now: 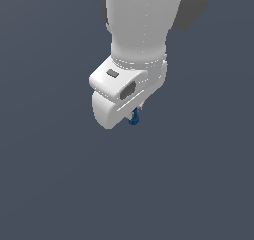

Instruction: Pick up the object and move it to a goal position.

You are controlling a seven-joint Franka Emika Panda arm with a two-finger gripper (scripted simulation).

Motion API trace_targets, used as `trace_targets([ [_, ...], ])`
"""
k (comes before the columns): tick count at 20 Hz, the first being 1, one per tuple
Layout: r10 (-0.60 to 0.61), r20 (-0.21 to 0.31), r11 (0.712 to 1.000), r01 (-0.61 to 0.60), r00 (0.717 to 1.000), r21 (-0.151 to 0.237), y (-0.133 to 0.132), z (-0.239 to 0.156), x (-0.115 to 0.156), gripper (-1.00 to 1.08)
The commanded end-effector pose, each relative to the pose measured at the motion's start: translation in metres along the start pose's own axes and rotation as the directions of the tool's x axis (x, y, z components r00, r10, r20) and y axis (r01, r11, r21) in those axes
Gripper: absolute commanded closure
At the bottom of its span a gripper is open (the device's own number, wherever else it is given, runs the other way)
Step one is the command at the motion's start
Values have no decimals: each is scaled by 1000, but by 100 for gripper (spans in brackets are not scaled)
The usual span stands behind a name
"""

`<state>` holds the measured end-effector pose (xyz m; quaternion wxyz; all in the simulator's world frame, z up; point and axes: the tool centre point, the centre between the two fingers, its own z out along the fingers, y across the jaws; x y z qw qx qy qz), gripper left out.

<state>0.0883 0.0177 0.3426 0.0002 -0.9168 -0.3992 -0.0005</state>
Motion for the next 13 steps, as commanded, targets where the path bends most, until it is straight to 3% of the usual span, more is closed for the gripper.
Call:
trace_targets([
  [1, 0, 1, 1000, 0, 1000, 1, 4, -9, 1, 108],
  [13, 0, 1, 1000, 0, 1000, 0, 12, -24, 3, 108],
])
